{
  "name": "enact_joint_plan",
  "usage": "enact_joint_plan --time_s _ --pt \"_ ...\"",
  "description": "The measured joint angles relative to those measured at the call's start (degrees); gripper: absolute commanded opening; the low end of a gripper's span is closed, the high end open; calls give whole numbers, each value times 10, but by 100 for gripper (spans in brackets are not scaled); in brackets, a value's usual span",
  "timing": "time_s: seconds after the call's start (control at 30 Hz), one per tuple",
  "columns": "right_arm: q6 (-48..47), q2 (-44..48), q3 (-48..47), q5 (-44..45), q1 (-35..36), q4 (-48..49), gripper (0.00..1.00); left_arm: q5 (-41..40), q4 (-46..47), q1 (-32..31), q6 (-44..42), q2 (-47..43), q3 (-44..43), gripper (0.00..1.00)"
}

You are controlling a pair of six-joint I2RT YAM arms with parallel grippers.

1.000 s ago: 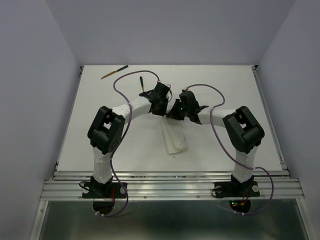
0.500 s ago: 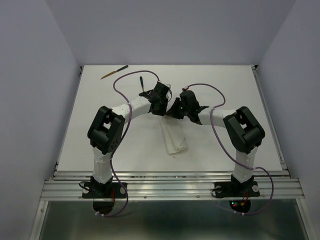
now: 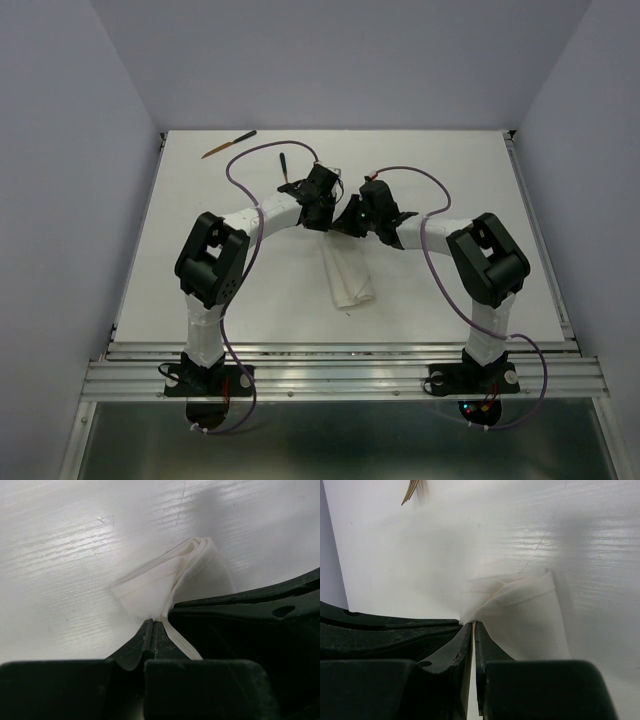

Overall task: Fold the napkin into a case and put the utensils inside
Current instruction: Grasp the top corner of the smaller rectangle folded napkin from the folded napkin.

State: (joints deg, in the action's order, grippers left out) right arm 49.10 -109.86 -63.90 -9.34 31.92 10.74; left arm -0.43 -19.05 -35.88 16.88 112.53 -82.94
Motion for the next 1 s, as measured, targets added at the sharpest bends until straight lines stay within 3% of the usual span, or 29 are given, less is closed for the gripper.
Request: enact_joint_plan --time_s 1.0 --pt "7 -15 -2 -12 0 24 11 2 -1 0 -3 0 0 0"
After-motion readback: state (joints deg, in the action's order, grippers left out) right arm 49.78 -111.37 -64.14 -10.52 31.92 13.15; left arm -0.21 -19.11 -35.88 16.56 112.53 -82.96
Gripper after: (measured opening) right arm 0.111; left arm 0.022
